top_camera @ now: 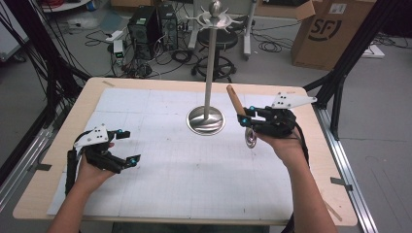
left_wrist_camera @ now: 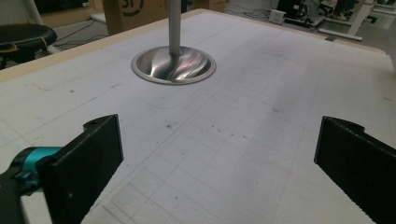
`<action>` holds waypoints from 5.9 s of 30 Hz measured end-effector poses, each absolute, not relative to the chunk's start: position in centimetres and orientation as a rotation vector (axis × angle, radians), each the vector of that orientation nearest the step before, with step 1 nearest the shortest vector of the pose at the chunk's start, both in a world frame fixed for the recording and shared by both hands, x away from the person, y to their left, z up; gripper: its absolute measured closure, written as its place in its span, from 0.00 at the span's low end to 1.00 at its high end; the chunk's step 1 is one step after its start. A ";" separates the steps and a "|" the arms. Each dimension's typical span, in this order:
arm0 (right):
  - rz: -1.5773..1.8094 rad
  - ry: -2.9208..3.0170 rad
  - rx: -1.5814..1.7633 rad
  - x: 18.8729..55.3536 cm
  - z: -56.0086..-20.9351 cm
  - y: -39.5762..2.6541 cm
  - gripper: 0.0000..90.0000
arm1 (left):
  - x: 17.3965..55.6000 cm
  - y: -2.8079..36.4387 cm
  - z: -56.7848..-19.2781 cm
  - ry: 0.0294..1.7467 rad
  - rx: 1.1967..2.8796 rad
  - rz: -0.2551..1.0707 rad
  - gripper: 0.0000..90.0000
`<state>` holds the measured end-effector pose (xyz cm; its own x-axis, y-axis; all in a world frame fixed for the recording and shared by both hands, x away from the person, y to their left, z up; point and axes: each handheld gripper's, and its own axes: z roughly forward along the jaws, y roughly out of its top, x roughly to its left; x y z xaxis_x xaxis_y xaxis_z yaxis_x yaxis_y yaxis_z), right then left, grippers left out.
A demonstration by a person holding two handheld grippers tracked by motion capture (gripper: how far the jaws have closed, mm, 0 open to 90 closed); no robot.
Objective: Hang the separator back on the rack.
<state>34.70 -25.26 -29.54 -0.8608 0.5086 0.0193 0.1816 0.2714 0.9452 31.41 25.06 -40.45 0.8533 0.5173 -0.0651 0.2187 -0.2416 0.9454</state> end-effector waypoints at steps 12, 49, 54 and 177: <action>1.649 2.189 0.616 35.4 -26.7 -25.6 0.75 | 31.3 25.0 -40.4 0.554 1.823 0.313 0.02; 1.678 2.092 0.571 37.8 -20.3 -24.1 0.75 | 31.3 25.0 -40.2 0.552 1.837 0.318 0.02; 1.662 2.086 0.590 38.4 -19.6 -23.7 0.75 | 31.2 25.0 -40.2 0.553 1.837 0.317 0.02; 1.518 2.102 0.710 39.9 -19.6 -21.6 0.49 | 30.8 25.3 -40.2 0.554 1.861 0.320 0.02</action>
<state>39.86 -21.59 -19.62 -0.7665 0.6396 -0.0591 0.1453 0.2622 0.9540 30.76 25.29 -40.21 0.8532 0.5195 -0.0463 0.2191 -0.2765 0.9357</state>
